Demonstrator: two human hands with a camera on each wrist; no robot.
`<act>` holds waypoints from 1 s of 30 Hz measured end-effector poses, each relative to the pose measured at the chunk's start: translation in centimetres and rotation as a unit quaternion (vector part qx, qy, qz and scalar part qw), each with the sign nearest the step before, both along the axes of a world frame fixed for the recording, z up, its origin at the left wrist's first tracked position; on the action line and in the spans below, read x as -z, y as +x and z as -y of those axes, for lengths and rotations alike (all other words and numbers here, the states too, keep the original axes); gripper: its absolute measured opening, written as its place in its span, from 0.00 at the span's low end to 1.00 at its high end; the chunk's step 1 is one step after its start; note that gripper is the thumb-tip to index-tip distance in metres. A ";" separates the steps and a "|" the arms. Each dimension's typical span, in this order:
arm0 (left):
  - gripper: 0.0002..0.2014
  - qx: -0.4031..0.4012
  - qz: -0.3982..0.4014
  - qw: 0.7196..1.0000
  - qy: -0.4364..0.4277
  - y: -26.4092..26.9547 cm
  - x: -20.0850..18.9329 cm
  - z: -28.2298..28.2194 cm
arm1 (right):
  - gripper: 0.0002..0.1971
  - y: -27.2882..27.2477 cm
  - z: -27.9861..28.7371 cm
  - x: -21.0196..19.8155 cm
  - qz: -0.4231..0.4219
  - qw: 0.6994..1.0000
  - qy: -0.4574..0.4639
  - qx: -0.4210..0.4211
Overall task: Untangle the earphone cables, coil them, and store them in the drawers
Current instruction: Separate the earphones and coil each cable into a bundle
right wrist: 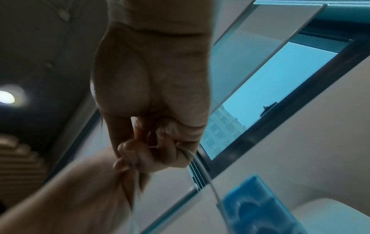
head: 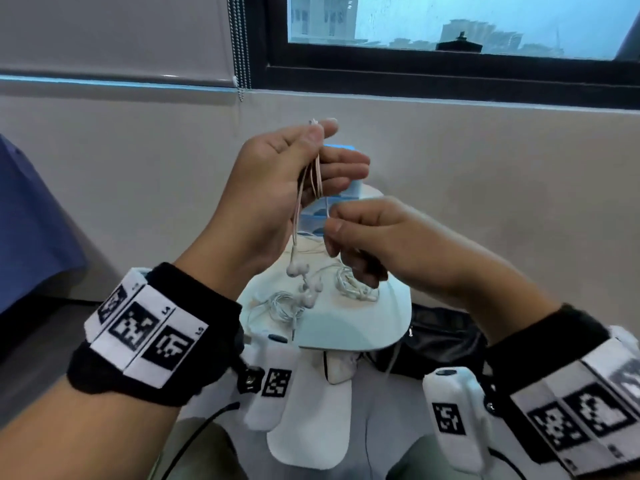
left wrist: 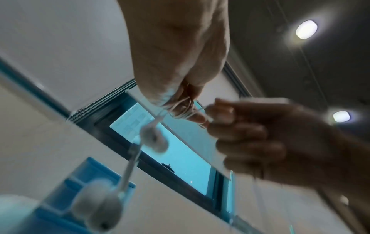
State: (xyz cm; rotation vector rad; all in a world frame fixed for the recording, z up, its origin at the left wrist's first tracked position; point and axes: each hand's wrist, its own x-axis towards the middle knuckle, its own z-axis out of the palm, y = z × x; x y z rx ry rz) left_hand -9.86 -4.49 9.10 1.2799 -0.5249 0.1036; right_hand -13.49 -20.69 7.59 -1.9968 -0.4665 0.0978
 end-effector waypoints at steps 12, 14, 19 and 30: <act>0.21 0.142 0.010 0.990 -0.012 -0.6 0.2 -1.3 | 0.14 0.8 2.2 -4.6 0.075 0.992 0.004 0.096; 0.18 0.114 0.008 0.993 -0.030 -0.5 -0.5 -1.2 | 0.14 0.7 1.4 -2.5 0.030 0.997 -0.019 0.069; 0.12 0.016 0.030 0.998 0.059 0.3 -0.5 -0.4 | 0.15 -1.2 0.7 -2.4 0.008 0.987 -0.155 -0.044; 0.20 0.129 0.054 0.989 0.058 -1.8 -1.4 -0.9 | 0.12 -0.3 3.4 -6.3 0.088 0.991 0.008 0.102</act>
